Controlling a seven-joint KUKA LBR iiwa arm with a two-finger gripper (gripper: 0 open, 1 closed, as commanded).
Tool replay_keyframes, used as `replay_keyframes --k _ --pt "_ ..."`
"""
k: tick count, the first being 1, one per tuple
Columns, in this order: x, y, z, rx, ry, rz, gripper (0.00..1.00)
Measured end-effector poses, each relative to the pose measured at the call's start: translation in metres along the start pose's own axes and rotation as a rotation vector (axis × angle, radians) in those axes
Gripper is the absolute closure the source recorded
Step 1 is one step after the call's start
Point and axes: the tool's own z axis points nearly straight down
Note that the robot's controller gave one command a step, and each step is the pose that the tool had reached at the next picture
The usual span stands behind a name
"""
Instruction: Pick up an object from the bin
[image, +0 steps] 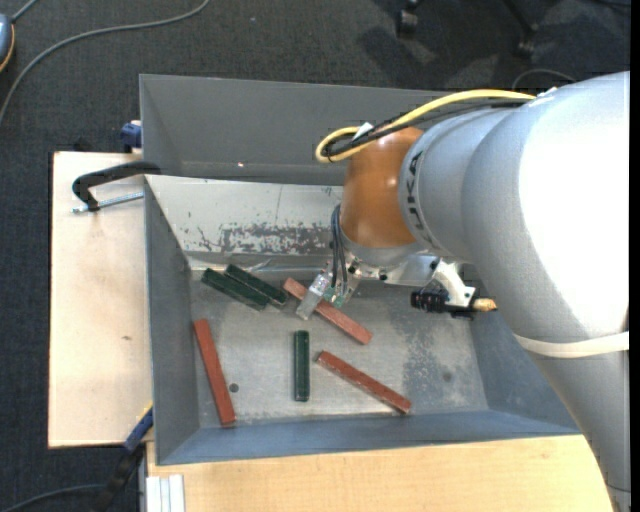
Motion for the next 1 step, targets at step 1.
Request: replay_keyframes --k 1 --pt "-0.0019 0.0027 -0.1091 -0.008 -0.007 -0.002 1.00"
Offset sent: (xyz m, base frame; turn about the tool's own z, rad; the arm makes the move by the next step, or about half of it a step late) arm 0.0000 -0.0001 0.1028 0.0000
